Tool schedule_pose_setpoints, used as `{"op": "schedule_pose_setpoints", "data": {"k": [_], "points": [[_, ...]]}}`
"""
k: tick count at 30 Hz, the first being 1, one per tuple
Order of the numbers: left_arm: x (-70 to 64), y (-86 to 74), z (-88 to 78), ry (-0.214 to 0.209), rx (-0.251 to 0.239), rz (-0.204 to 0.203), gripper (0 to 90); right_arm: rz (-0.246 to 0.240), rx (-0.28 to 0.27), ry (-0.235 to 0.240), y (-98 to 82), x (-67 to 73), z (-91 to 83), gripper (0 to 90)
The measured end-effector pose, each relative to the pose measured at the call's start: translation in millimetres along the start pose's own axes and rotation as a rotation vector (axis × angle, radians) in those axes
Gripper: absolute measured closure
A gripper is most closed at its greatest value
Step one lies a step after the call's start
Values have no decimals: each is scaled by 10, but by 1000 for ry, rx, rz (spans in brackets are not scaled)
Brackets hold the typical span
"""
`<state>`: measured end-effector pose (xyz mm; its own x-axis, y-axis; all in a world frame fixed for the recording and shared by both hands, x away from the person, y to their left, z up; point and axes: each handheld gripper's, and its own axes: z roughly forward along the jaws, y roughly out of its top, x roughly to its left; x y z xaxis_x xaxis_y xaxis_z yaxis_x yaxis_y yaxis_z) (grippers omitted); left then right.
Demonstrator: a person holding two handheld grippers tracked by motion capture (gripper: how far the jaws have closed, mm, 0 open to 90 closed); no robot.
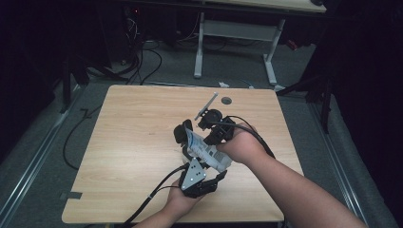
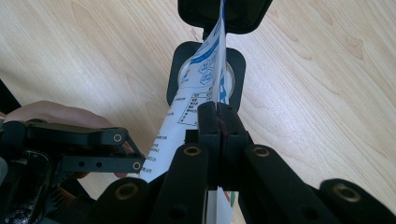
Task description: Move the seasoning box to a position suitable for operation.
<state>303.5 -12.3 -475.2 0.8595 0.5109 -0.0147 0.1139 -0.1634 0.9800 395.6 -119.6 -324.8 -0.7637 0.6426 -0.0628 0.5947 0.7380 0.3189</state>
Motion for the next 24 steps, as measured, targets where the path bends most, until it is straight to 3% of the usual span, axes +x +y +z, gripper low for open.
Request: {"op": "schedule_pose_setpoints", "data": {"k": [24], "points": [[7, 4, -4, 3, -2, -2, 518, -2, -3, 2, 17, 3, 4, 900]]}}
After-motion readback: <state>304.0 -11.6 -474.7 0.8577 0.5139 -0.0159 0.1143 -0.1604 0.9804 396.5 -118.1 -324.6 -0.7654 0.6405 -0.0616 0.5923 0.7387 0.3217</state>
